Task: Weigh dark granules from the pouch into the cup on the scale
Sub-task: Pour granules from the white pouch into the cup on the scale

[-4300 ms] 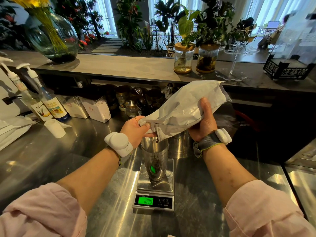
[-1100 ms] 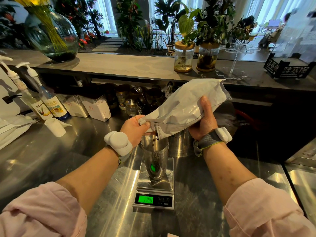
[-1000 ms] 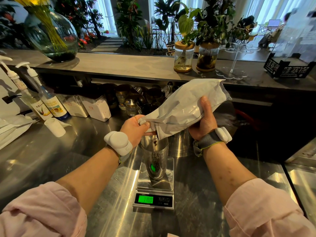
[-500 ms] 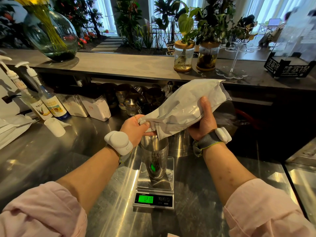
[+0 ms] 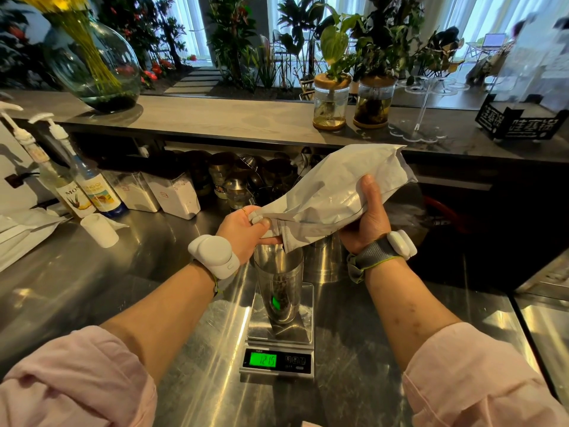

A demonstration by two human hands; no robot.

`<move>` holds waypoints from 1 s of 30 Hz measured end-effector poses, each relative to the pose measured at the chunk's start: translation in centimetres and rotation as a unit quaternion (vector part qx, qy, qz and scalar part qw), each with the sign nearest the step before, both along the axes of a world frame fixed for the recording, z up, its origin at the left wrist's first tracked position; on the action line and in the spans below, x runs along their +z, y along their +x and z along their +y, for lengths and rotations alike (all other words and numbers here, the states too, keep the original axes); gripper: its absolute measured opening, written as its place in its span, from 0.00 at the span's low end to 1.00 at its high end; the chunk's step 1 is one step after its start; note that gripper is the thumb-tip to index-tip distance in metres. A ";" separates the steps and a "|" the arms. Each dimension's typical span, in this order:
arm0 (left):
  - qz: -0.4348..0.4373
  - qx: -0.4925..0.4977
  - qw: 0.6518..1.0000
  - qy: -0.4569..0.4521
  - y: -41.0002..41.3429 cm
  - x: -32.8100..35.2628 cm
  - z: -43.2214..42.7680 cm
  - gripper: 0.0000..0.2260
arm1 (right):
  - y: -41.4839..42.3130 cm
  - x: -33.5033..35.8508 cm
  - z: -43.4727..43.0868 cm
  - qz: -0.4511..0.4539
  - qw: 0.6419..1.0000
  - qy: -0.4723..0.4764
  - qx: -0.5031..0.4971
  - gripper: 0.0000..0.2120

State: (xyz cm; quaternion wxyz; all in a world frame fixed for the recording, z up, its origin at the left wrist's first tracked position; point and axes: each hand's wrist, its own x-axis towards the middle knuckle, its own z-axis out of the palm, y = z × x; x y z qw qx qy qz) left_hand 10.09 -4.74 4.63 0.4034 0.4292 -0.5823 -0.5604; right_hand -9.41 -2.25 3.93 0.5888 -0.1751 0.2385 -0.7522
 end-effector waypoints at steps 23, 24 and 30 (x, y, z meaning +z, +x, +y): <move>-0.025 0.024 0.999 -0.012 0.1 0.5 0.5 0.07 | -0.1 0.2 0.2 0.010 1.000 0.008 -0.009 0.53; -0.010 0.017 1.000 -0.007 0.0 0.6 0.6 0.07 | -0.2 0.2 0.2 0.010 1.000 0.007 -0.008 0.53; 0.001 0.007 1.000 -0.003 -0.1 0.9 0.8 0.11 | -0.2 0.1 0.1 0.011 1.000 0.004 -0.007 0.53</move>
